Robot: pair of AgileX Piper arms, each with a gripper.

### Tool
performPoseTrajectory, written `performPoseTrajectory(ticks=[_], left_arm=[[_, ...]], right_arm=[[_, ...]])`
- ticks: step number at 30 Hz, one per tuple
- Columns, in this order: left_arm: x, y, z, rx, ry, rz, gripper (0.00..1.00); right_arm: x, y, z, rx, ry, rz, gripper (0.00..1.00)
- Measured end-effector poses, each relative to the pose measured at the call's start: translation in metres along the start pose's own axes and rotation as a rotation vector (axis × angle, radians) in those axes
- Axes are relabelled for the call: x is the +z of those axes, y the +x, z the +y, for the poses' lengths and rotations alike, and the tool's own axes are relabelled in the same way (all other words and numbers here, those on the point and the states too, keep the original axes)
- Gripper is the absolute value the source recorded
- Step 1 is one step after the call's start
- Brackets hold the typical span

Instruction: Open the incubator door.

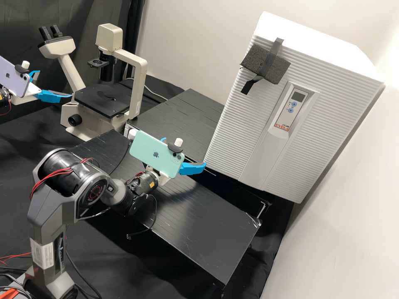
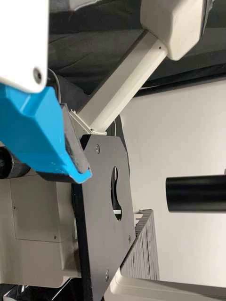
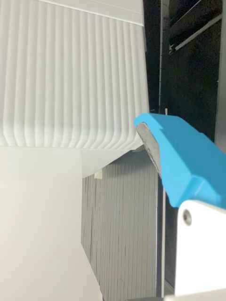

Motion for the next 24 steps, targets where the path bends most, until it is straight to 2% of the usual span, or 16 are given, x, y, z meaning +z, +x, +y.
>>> performPoseTrajectory(ticks=[6, 10, 17, 20, 24], left_arm=[[0.0, 0.0, 0.0, 0.0, 0.0, 0.0, 1.0], [0.0, 0.0, 0.0, 0.0, 0.0, 0.0, 1.0], [0.0, 0.0, 0.0, 0.0, 0.0, 0.0, 1.0], [0.0, 0.0, 0.0, 0.0, 0.0, 0.0, 1.0], [0.0, 0.0, 0.0, 0.0, 0.0, 0.0, 1.0]], right_arm=[[0.0, 0.0, 0.001, 0.001, -0.005, 0.006, 1.0], [0.0, -0.005, 0.015, 0.037, 0.005, 0.014, 1.0], [-0.007, -0.011, 0.055, 0.165, 0.06, 0.054, 1.0], [-0.011, -0.007, 0.072, 0.221, 0.068, 0.075, 1.0], [-0.02, 0.0, 0.094, 0.282, 0.061, 0.104, 1.0]])
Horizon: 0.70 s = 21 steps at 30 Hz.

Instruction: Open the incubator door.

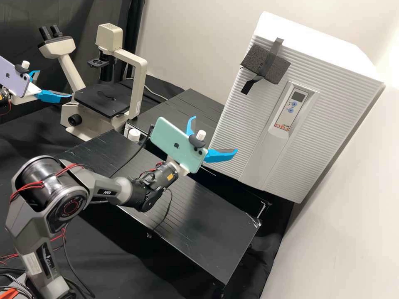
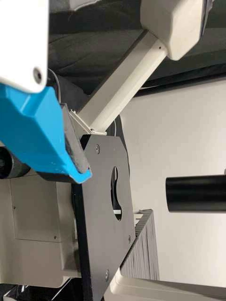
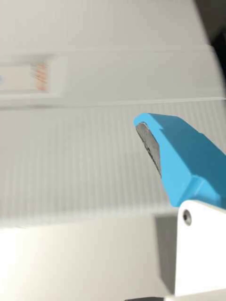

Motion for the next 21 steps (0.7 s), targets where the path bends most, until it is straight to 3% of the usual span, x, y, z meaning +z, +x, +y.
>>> performPoseTrajectory(ticks=[8, 21], left_arm=[[0.0, 0.0, 0.0, 0.0, 0.0, 0.0, 1.0], [0.0, 0.0, 0.0, 0.0, 0.0, 0.0, 1.0]], right_arm=[[-0.016, 0.026, 0.028, 0.049, -0.005, -0.003, 1.0], [-0.035, 0.044, 0.046, 0.081, 0.004, 0.019, 1.0]])
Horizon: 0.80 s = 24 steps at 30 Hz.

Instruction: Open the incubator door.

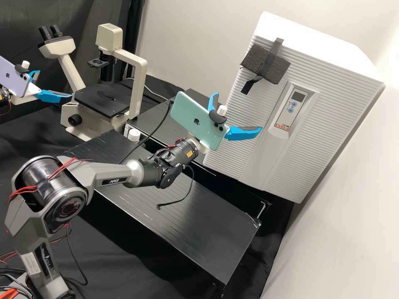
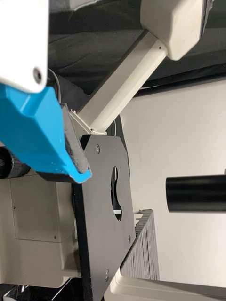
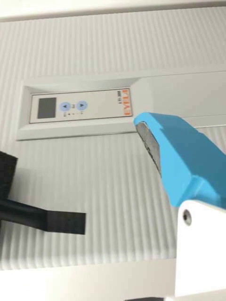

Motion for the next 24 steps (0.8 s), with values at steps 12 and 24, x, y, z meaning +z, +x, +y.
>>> performPoseTrajectory(ticks=[12, 24], left_arm=[[0.0, 0.0, 0.0, 0.0, 0.0, 0.0, 1.0], [0.0, 0.0, 0.0, 0.0, 0.0, 0.0, 1.0]], right_arm=[[0.004, 0.011, -0.003, -0.024, 0.007, -0.042, 1.0], [0.003, 0.014, -0.005, -0.015, -0.012, -0.06, 0.0]])
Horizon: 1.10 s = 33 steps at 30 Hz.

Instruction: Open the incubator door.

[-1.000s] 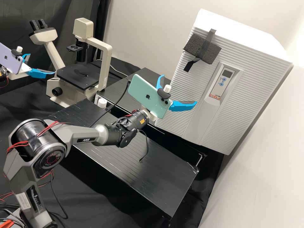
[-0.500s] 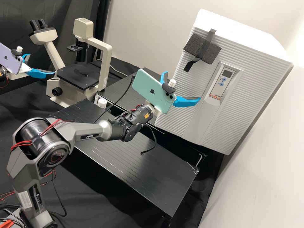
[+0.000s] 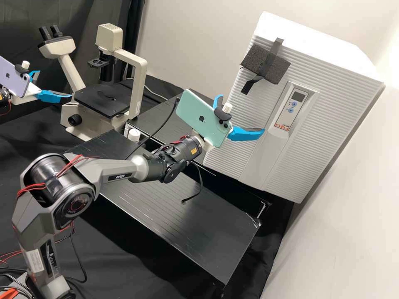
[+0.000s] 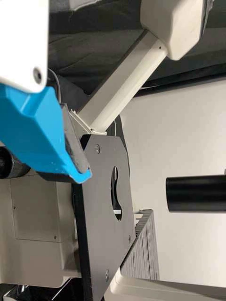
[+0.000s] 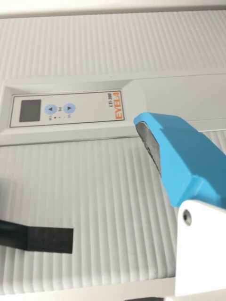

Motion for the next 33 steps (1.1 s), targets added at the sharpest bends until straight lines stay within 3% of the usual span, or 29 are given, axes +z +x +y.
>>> performPoseTrajectory(ticks=[16, 33], left_arm=[[0.0, 0.0, 0.0, 0.0, 0.0, 0.0, 1.0], [0.0, 0.0, 0.0, 0.0, 0.0, 0.0, 1.0]], right_arm=[[-0.0067, 0.0011, -0.0061, -0.016, -0.047, 0.003, 0.0], [-0.0081, 0.001, -0.0085, -0.011, -0.037, -0.009, 0.0]])
